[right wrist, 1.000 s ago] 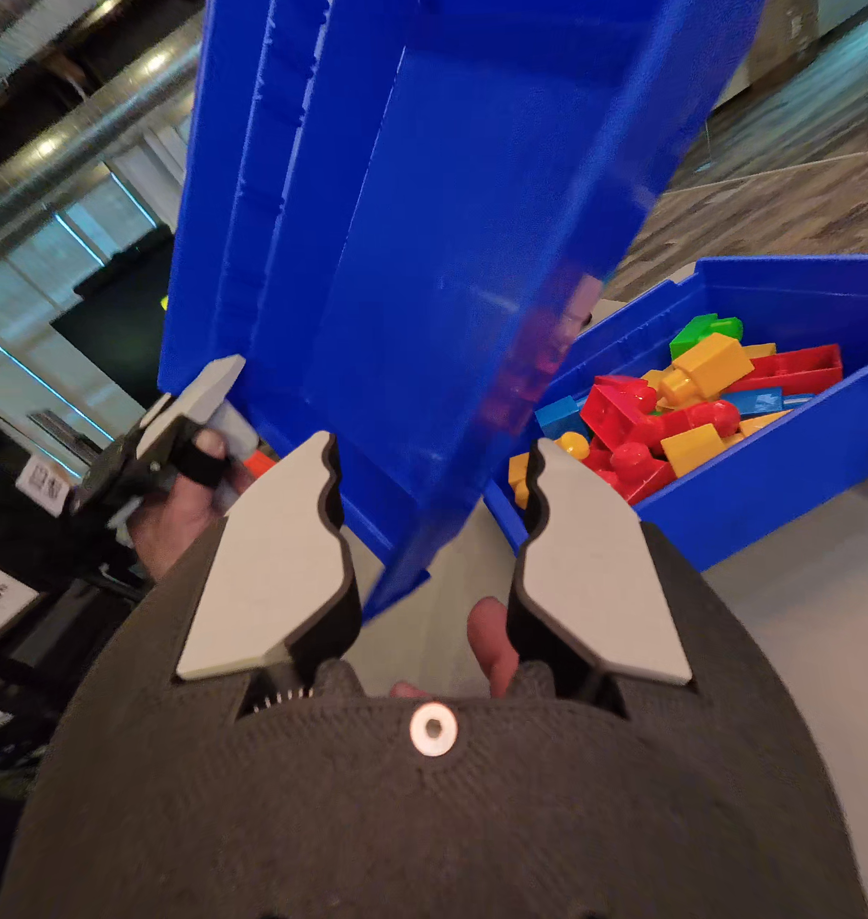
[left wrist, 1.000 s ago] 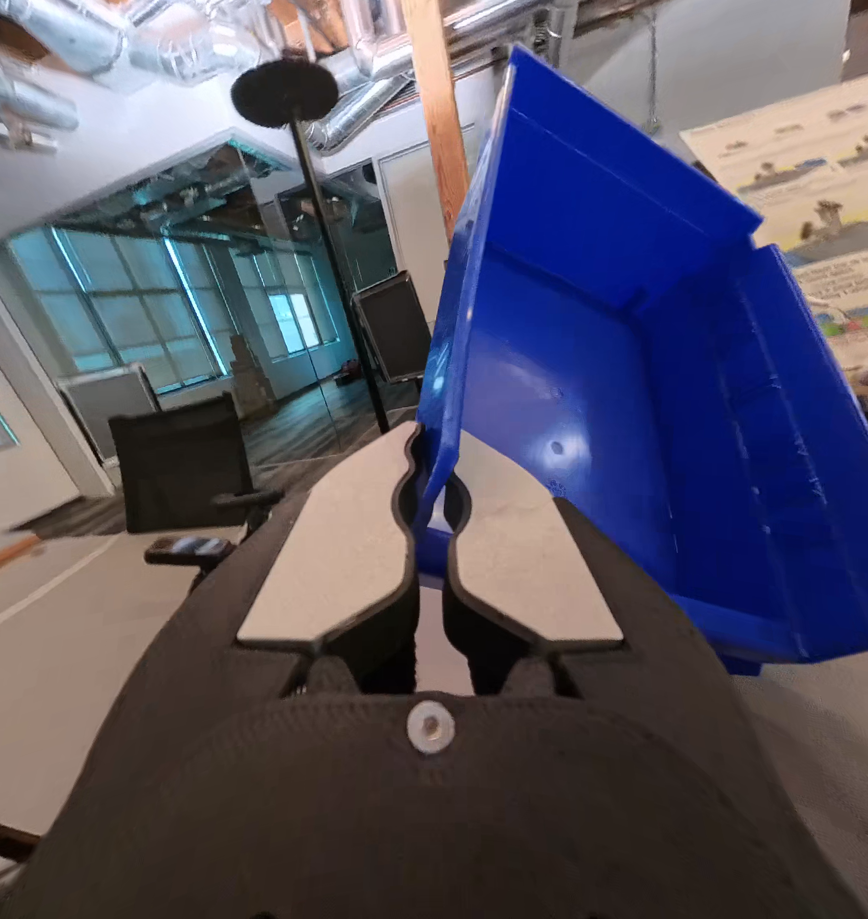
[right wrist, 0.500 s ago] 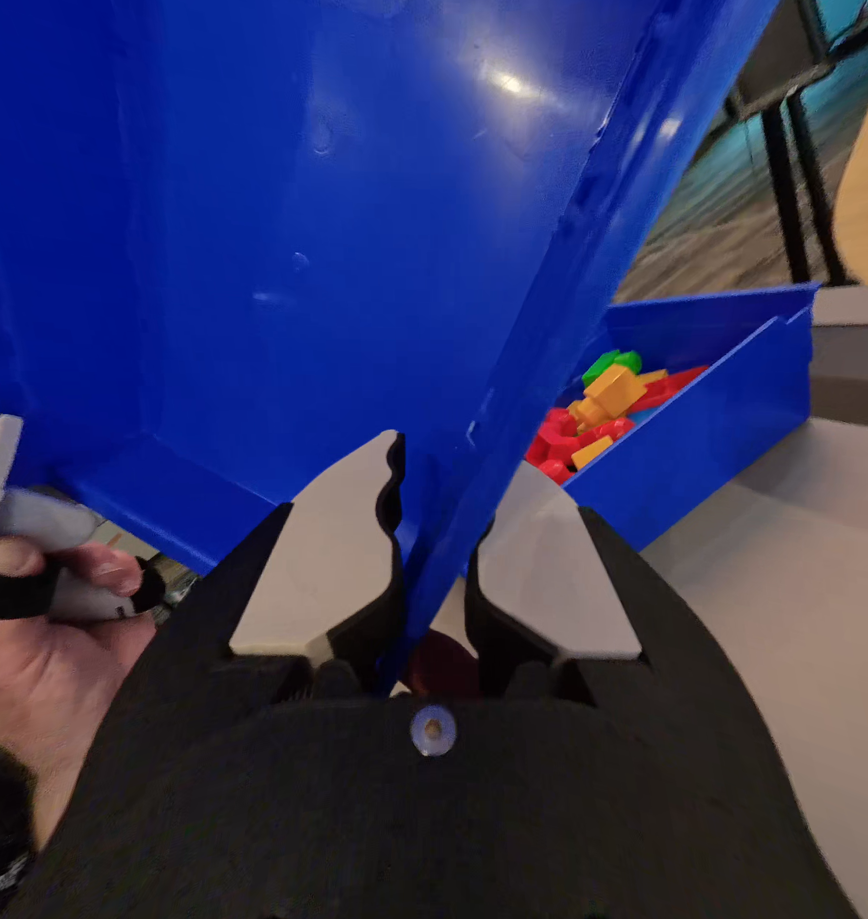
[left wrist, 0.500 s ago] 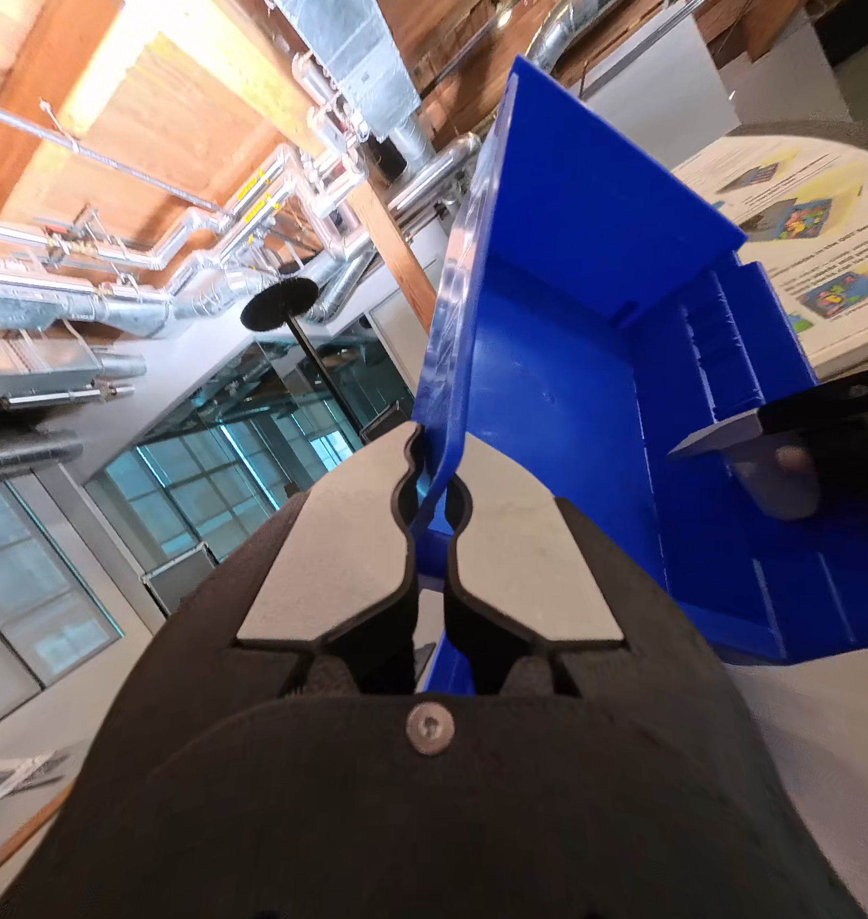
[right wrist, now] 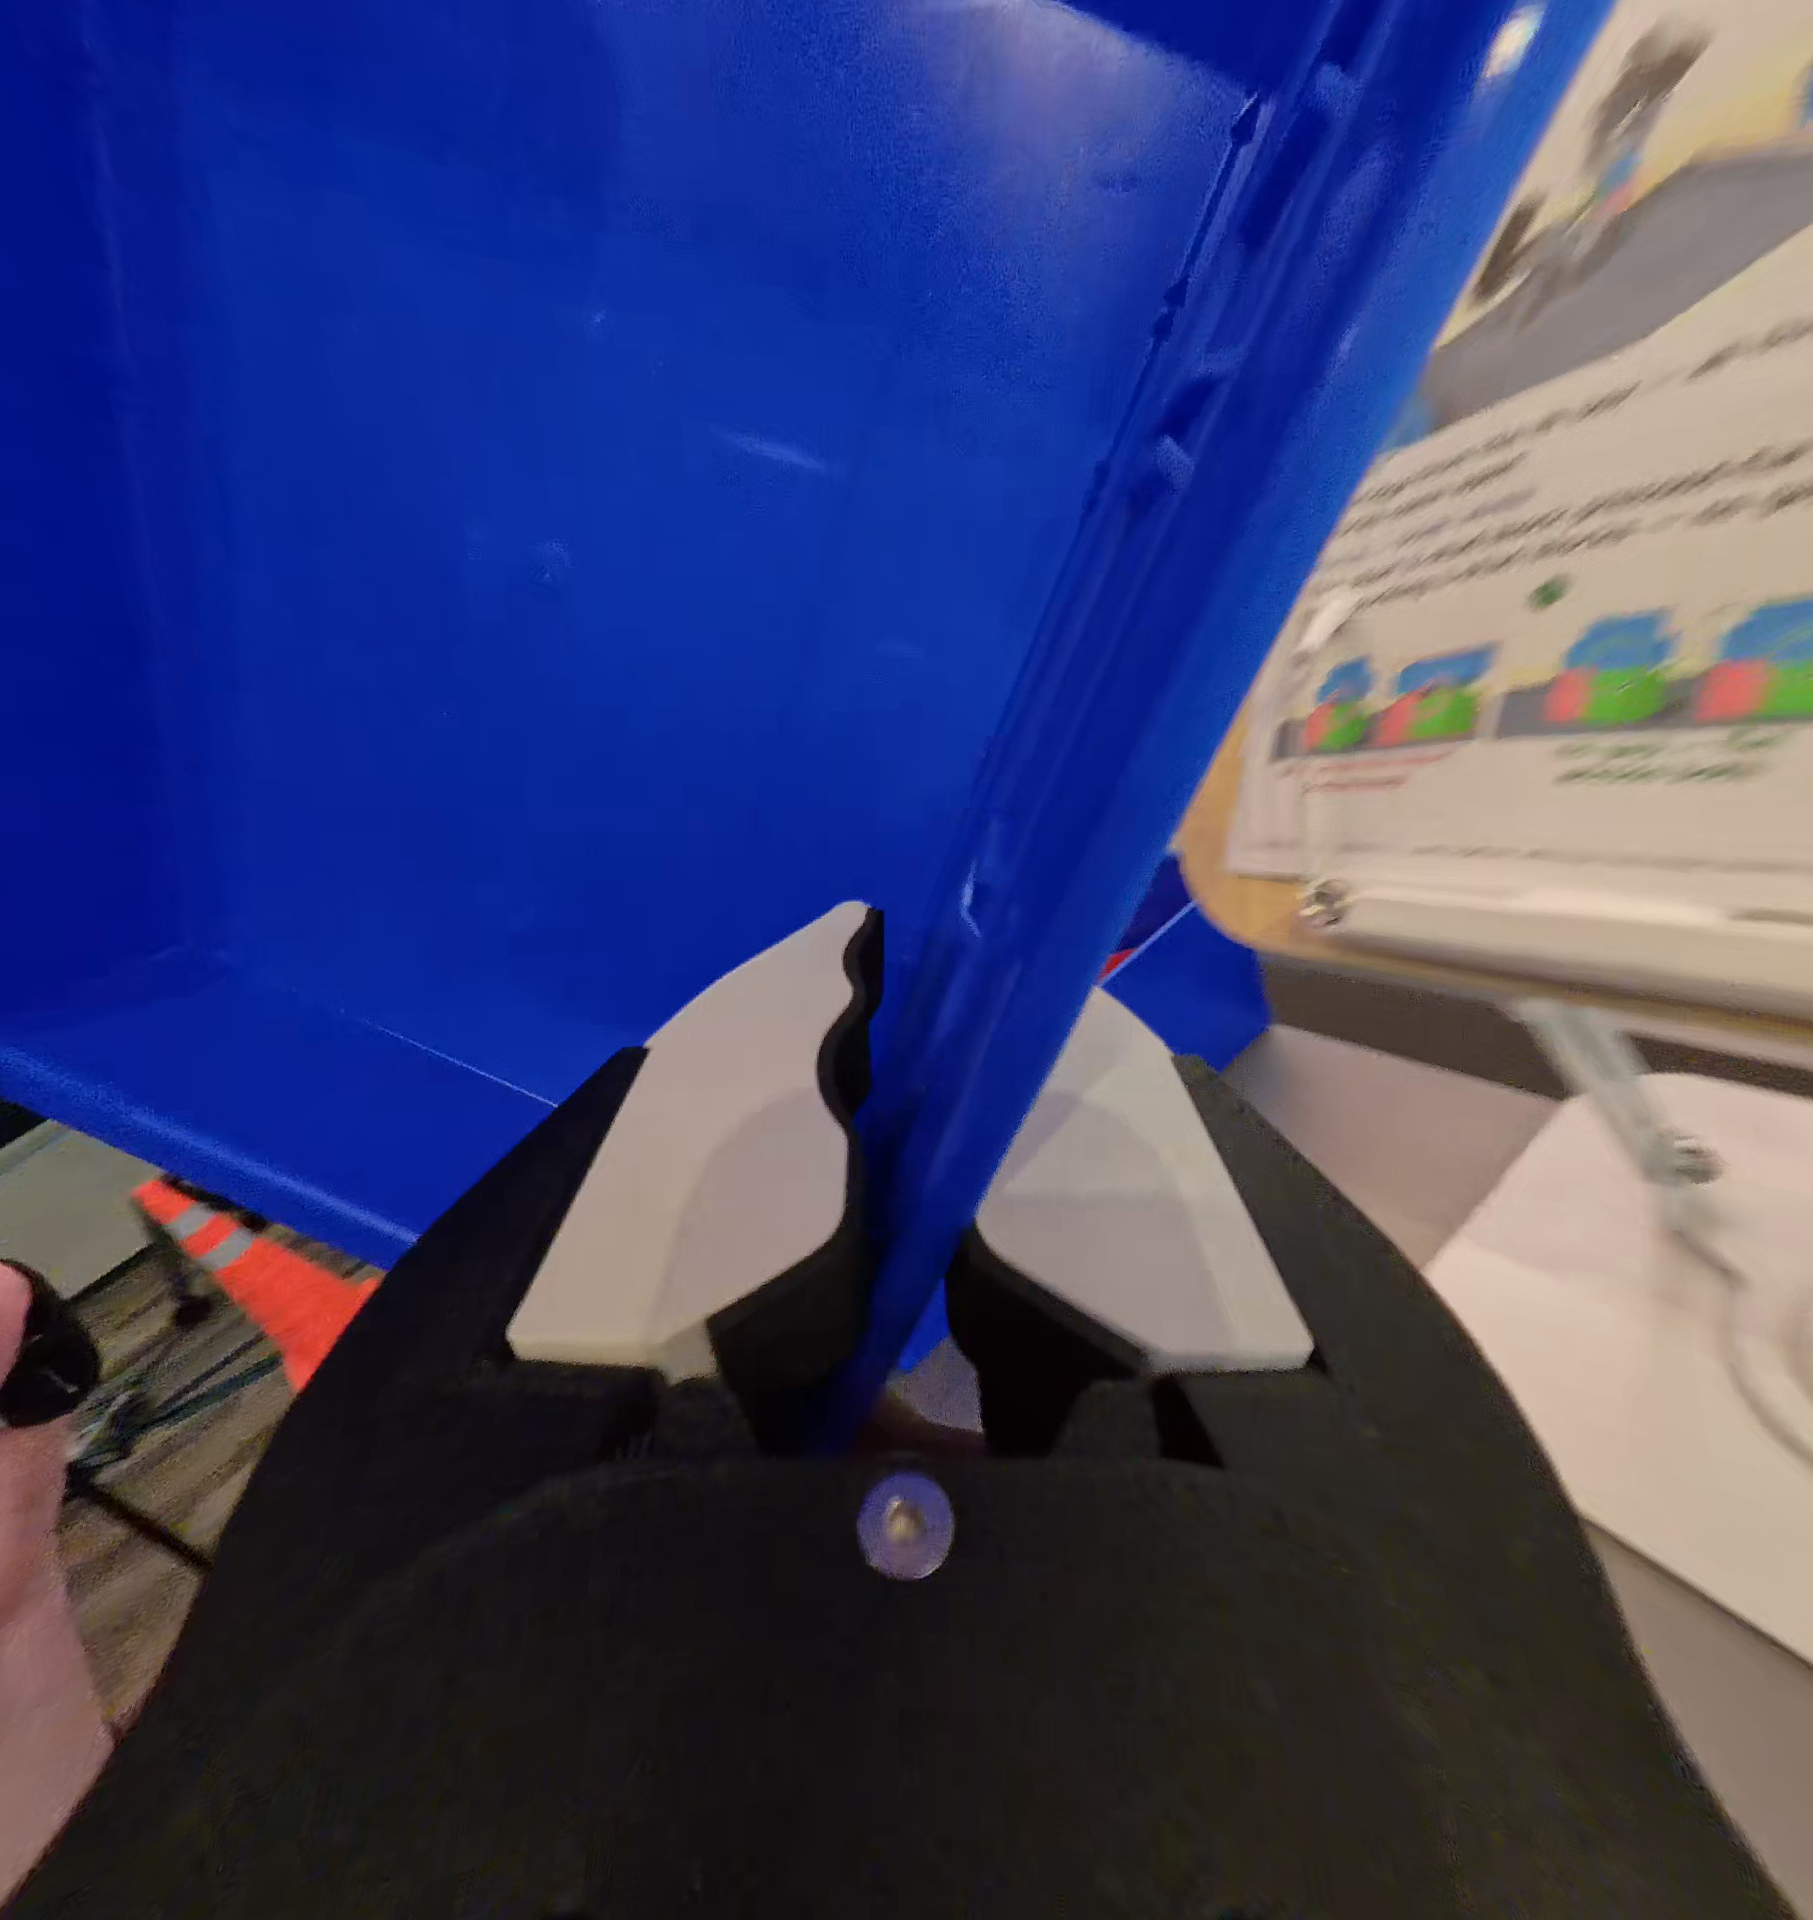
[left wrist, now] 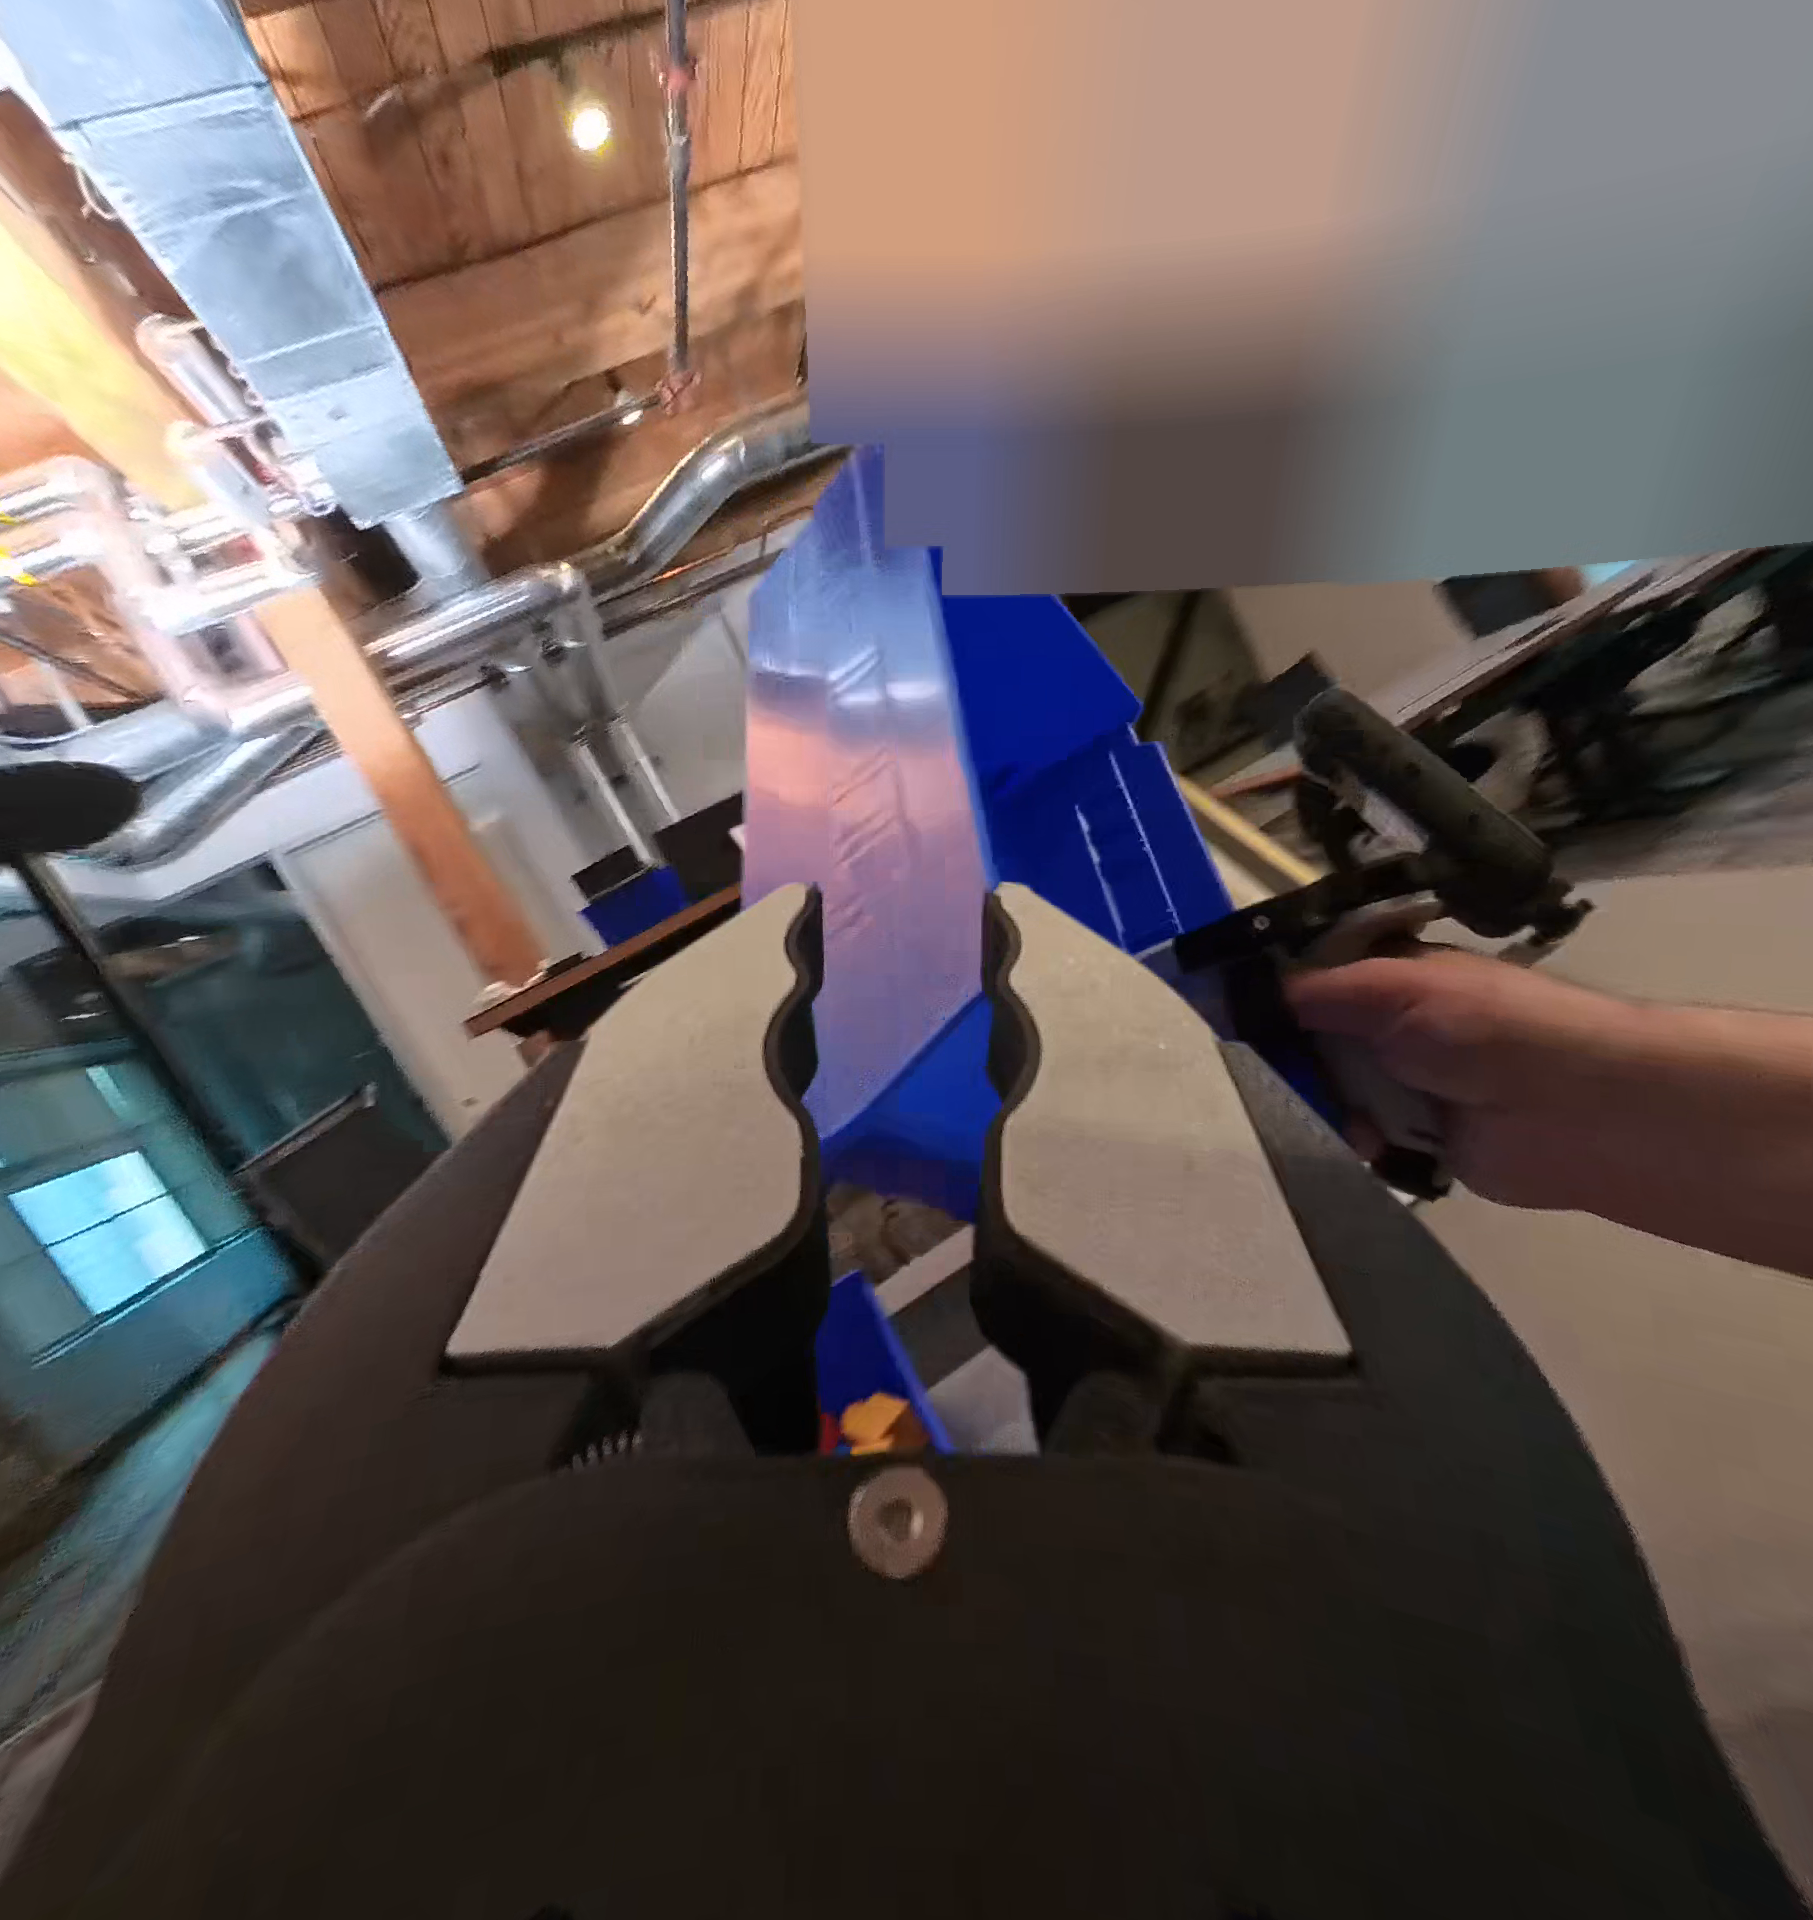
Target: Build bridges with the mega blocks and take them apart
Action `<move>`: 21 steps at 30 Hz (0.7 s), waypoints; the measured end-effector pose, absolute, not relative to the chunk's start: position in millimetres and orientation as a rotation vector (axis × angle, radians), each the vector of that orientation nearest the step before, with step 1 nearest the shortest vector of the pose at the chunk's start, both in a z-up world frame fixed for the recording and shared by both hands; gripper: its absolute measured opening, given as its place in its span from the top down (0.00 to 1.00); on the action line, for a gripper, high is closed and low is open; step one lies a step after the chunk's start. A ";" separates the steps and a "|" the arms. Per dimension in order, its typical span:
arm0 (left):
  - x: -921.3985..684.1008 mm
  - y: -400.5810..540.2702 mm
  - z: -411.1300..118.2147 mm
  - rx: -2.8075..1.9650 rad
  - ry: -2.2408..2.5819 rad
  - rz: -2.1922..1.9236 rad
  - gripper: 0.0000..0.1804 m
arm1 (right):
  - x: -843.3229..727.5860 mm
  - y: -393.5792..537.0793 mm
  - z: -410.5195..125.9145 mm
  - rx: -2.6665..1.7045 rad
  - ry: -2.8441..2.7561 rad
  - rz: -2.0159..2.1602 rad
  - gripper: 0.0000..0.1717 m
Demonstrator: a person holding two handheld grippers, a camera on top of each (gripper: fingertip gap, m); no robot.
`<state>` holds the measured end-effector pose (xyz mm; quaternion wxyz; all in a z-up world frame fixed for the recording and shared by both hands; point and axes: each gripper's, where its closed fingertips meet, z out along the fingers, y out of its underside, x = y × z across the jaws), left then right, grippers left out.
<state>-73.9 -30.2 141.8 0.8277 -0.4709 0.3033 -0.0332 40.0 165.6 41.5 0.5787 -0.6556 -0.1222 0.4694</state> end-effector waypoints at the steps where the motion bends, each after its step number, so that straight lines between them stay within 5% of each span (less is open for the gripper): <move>1: -79.2 -33.7 146.2 -0.986 0.635 -0.110 0.84 | 55.0 166.4 48.4 -1.525 -0.279 1.064 0.94; 11: -201.9 52.3 75.6 -1.275 0.410 -0.081 0.80 | 247.9 125.9 102.3 -1.557 -0.344 0.616 0.94; 21: -255.1 103.9 3.8 -1.429 0.243 -0.168 0.81 | 439.9 70.9 27.9 -1.961 -0.318 0.099 0.94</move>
